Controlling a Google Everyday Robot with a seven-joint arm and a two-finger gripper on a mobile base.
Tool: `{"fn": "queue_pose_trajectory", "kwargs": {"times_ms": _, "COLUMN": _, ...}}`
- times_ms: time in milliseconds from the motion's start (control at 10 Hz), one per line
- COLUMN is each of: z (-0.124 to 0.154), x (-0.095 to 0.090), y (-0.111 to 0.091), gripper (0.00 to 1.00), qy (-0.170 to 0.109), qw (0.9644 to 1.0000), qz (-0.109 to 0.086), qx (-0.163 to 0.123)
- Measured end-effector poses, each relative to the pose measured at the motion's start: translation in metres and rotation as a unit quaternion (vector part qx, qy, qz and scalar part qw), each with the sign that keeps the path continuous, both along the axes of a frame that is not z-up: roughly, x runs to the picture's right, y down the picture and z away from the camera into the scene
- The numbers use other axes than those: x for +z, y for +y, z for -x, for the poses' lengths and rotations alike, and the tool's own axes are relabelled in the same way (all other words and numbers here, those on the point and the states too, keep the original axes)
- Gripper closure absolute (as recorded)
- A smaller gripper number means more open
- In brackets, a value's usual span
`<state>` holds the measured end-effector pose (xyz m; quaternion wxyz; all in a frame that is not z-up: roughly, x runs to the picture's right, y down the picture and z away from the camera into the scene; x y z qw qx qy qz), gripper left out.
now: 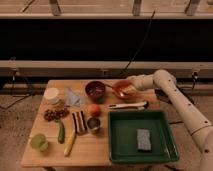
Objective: Place fork in red bowl
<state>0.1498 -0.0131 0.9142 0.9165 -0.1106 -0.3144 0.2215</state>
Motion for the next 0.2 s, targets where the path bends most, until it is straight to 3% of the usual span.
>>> {"fn": "queue_pose_trajectory", "kwargs": {"times_ms": 200, "z": 0.0021, "x": 0.0003, "y": -0.0002, "gripper": 0.20, "qy": -0.001, "qw": 1.0000, "qz": 0.000, "qx": -0.001}}
